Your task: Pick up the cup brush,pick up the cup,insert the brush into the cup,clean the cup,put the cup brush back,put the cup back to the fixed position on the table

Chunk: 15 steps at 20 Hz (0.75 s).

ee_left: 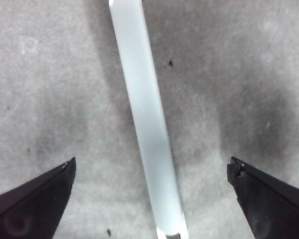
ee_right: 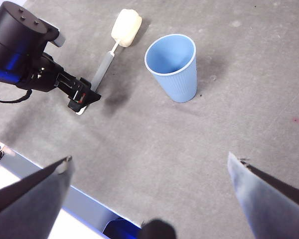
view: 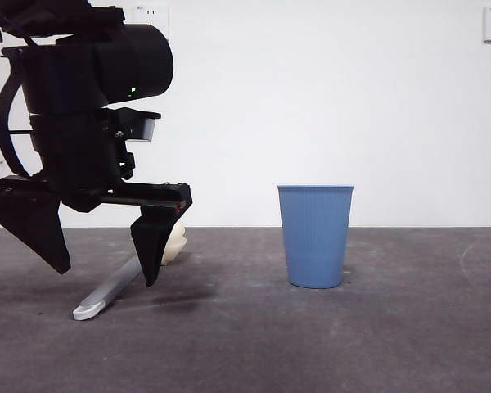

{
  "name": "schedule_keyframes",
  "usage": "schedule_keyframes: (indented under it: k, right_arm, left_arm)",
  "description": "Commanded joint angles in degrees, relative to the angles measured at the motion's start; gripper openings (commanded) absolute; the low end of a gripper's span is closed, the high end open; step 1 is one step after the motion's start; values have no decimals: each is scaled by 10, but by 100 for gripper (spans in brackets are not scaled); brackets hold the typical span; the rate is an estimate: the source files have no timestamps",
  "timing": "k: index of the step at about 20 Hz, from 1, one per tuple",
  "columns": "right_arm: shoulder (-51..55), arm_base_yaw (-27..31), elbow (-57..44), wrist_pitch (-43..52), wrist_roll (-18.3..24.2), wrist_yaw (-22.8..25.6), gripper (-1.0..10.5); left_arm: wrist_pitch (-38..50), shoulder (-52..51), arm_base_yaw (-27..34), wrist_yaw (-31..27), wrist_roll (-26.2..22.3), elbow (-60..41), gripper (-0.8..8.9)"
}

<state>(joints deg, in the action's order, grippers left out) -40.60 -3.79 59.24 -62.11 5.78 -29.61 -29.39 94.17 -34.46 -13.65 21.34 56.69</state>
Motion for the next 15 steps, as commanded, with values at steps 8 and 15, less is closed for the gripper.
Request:
schedule_keyframes:
  k: [8, 15]
  right_arm:
    - [0, -1, 1, 4, -4, -1, 567]
    - [0, -1, 1, 7, -4, -1, 566]
  left_arm:
    - [2, 37, 3, 5, 42, -1, 523]
    - [-5, 37, 4, 22, 42, 0, 23]
